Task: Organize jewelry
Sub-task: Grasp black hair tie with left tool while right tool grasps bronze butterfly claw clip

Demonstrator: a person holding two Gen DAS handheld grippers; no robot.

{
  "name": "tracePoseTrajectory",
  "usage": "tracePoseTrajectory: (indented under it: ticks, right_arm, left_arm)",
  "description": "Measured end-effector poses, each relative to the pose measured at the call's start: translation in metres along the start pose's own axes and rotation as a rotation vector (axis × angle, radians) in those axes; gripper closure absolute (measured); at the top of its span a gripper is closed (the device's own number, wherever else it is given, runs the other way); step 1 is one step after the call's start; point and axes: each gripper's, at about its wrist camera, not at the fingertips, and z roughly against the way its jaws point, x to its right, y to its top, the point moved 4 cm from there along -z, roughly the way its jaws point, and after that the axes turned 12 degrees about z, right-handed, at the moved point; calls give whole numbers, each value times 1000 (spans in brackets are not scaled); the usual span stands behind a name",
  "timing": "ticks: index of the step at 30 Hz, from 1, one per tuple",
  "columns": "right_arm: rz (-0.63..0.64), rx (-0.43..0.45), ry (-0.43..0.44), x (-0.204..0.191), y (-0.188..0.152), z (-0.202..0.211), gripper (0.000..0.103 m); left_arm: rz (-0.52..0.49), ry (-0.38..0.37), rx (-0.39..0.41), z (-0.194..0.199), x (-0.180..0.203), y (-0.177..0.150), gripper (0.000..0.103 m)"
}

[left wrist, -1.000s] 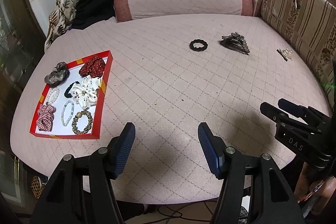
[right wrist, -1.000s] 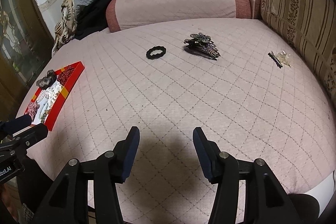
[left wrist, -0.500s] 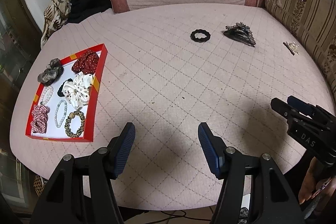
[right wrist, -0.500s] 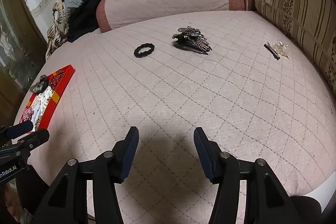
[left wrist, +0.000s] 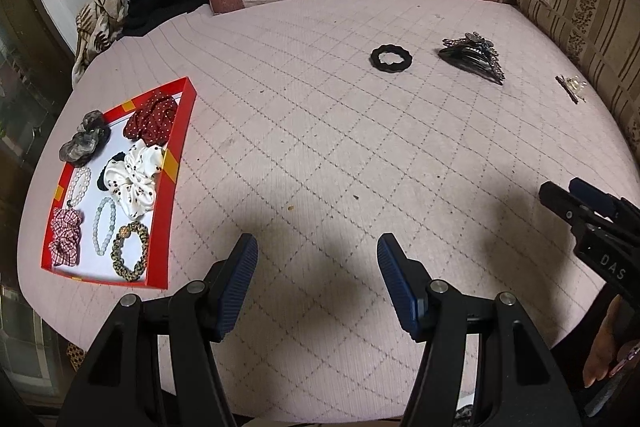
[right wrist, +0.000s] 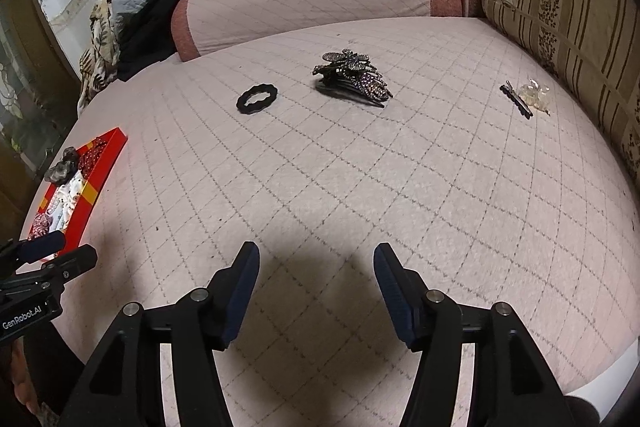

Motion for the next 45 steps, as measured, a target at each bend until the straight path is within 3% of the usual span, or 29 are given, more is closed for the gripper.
tracePoseTrajectory:
  ticks: [14,21,31,41,45]
  right_arm:
    - [31,24,-28,22,39,-16,35]
    - [48,102,-70,48,92,-32,22]
    - [96,117,-59,70,133,-92,21]
    - [143,68,12,73,143,-141,21]
    - [154,56,44,70,145,-147,21]
  left_arm:
    - [19,18,-21,-34,-2,32,42]
    - [94,-96,-37,-57,8,92,42]
    - [91,-230,-69,-131,51,161,42]
    - [30,-268,-73,-183,85,188,42]
    - [4,-259,-46,-186,91,190,42]
